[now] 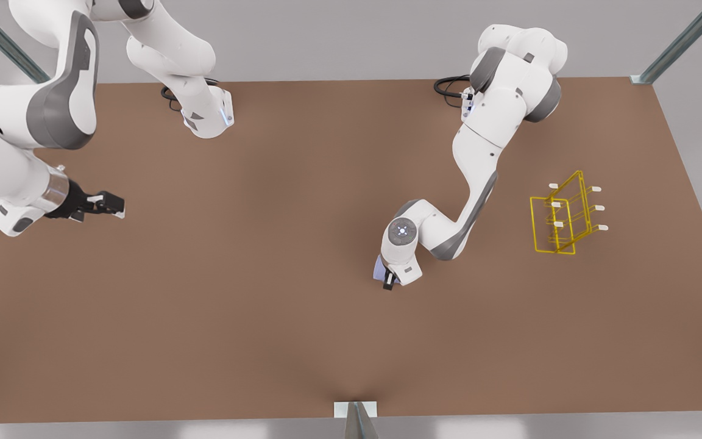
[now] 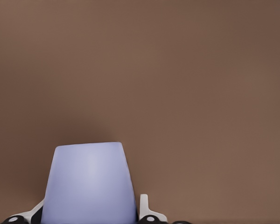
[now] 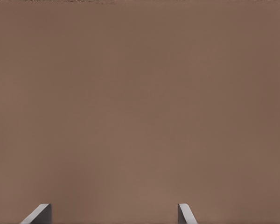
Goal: Place the cup on the cup holder
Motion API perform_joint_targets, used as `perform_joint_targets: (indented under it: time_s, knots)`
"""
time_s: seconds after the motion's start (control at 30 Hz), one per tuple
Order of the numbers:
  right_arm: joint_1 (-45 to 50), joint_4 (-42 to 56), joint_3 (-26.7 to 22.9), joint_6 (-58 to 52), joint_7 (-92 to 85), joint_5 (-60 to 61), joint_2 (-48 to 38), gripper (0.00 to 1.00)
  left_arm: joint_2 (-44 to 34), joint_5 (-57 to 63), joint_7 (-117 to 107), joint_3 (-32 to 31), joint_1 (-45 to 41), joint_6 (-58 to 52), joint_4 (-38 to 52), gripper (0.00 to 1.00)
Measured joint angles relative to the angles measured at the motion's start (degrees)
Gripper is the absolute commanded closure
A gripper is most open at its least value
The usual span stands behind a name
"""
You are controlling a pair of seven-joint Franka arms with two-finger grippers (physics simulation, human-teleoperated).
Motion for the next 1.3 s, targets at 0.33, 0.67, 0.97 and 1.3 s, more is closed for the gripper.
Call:
perform_joint_targets:
  time_s: [0.33, 0.67, 0.97, 1.3]
  knots:
    - [-0.62, -1.82, 1.19, 3.56, 0.73, -0.64, 0.14, 0.0, -6.28, -0.21, 2.22, -3.43, 3.98, -7.83, 0.87, 0.29]
    - [-0.74, -1.87, 1.2, 3.78, 1.09, -0.7, 0.11, 0.0, -10.35, 25.86, 3.59, 0.84, 6.05, -32.78, 4.81, 0.29]
    - [-0.49, -2.12, 1.2, 3.87, 1.29, -0.7, 0.62, 0.0, -9.3, 53.23, 3.46, 7.44, 6.6, -50.3, 2.57, 0.28]
    - [-0.34, -2.05, 1.2, 4.04, 1.42, -0.7, 1.33, 0.0, -8.67, 54.06, -1.07, 7.19, 9.65, -62.51, -6.13, 0.28]
